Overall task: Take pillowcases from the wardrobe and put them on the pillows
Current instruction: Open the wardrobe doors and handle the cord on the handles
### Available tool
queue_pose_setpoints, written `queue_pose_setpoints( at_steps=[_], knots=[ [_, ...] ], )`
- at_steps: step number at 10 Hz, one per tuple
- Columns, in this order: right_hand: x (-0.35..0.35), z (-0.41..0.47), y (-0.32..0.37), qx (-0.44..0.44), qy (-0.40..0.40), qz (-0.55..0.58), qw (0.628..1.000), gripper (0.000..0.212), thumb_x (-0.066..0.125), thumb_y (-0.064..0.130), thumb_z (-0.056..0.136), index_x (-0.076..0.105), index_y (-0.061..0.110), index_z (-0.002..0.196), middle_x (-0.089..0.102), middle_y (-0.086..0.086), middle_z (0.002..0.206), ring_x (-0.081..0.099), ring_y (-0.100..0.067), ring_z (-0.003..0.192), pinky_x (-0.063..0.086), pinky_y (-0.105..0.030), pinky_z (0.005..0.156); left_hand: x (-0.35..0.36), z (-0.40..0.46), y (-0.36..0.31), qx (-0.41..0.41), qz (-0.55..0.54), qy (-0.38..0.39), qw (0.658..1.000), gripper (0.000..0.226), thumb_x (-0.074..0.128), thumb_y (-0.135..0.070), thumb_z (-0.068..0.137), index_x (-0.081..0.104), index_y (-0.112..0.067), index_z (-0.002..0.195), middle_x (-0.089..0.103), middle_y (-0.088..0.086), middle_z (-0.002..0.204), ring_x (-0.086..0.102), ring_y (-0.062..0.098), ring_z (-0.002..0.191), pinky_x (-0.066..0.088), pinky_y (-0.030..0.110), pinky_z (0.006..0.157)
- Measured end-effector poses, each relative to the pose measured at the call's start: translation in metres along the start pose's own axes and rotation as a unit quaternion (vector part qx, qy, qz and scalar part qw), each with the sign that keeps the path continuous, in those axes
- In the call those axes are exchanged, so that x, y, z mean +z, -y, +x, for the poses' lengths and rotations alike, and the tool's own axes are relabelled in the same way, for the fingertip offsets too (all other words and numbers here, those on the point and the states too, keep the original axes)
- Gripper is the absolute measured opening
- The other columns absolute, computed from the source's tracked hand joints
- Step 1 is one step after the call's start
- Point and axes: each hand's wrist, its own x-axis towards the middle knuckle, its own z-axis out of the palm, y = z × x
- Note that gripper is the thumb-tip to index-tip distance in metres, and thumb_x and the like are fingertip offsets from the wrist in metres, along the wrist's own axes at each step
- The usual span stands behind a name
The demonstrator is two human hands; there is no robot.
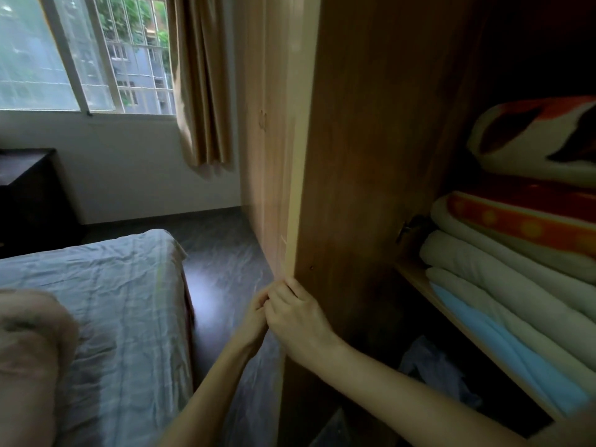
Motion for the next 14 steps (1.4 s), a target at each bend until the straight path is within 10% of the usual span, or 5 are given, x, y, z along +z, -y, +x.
queue_pose_setpoints(
  at_steps=[3,5,7,10,14],
  knots=[
    [-0.003,-0.084,-0.010,0.039,-0.103,0.102,0.989,0.018,0.062,0.028,0.061,0.069,0.022,0.077,0.069,0.007,0.084,0.062,-0.013,0.094,0.041,-0.027,0.099,0.045,-0.068,-0.024,0.089,-0.016,0.064,0.994,0.039,0.047,0.004,0.086,0.064,-0.030,0.095,0.072,-0.012,0.087,0.066,-0.001,0.084,0.050,0.012,0.069],
    [0.002,-0.170,-0.035,0.108,-0.126,0.131,0.978,0.023,0.065,0.019,0.060,0.068,0.018,0.083,0.069,0.001,0.088,0.062,-0.018,0.095,0.026,-0.029,0.101,0.117,-0.115,-0.033,0.099,-0.033,0.087,0.991,0.030,0.046,0.006,0.088,0.056,-0.003,0.115,0.062,0.007,0.105,0.062,-0.005,0.088,0.049,0.016,0.084],
    [-0.002,-0.243,-0.053,0.242,-0.054,0.198,0.948,0.036,0.062,0.015,0.075,0.062,0.011,0.111,0.065,-0.006,0.116,0.054,-0.021,0.117,0.043,-0.035,0.099,0.200,-0.143,-0.041,0.113,-0.030,0.069,0.991,0.020,0.048,0.009,0.087,0.056,0.010,0.105,0.062,0.006,0.089,0.062,-0.003,0.077,0.049,0.010,0.071],
    [-0.009,-0.272,-0.062,0.331,-0.099,0.364,0.865,0.048,0.043,0.010,0.094,0.030,0.008,0.140,0.032,-0.008,0.149,0.023,-0.016,0.140,0.015,-0.029,0.114,0.228,-0.136,-0.045,0.157,-0.003,0.104,0.982,0.010,0.052,0.003,0.087,0.060,0.005,0.094,0.064,0.013,0.086,0.063,0.012,0.078,0.052,0.017,0.071],
    [0.033,-0.311,-0.090,0.404,-0.023,0.223,0.887,0.062,0.054,0.016,0.087,0.026,0.012,0.142,0.013,-0.002,0.152,0.003,-0.017,0.141,0.007,-0.044,0.113,0.296,-0.113,-0.050,0.153,0.027,0.163,0.974,0.015,0.063,0.001,0.081,0.059,-0.010,0.073,0.059,0.005,0.067,0.056,0.002,0.059,0.045,0.010,0.057]
  ],
)
